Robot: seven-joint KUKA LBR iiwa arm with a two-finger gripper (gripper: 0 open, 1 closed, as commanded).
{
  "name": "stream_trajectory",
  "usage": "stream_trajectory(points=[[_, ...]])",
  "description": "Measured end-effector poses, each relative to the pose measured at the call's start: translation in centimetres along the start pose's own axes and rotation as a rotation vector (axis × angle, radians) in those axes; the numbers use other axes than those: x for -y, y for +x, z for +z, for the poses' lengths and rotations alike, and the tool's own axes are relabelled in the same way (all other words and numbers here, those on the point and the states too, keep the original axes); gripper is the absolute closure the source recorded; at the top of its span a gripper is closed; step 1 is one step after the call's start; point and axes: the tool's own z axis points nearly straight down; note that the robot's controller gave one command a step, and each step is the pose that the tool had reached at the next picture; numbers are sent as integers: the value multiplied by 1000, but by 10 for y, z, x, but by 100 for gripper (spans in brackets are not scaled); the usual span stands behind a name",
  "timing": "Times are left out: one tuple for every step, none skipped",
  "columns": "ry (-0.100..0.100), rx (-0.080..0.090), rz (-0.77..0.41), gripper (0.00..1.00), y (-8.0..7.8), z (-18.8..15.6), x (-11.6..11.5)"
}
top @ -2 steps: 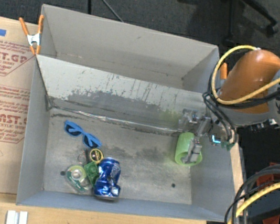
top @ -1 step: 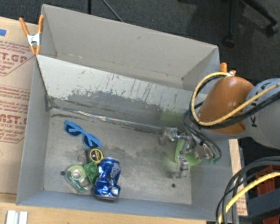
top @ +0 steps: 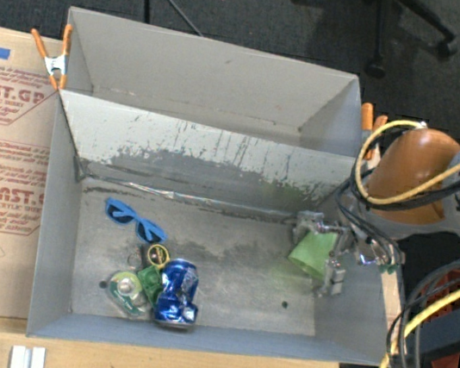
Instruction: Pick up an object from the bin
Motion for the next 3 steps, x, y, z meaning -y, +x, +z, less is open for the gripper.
stream_trajectory(points=[[-5,1,-4,100,-2,1,-5],[-16,-7,20,100,-26,19,-5],[0,3,-4,100,-12,-41,-28]])
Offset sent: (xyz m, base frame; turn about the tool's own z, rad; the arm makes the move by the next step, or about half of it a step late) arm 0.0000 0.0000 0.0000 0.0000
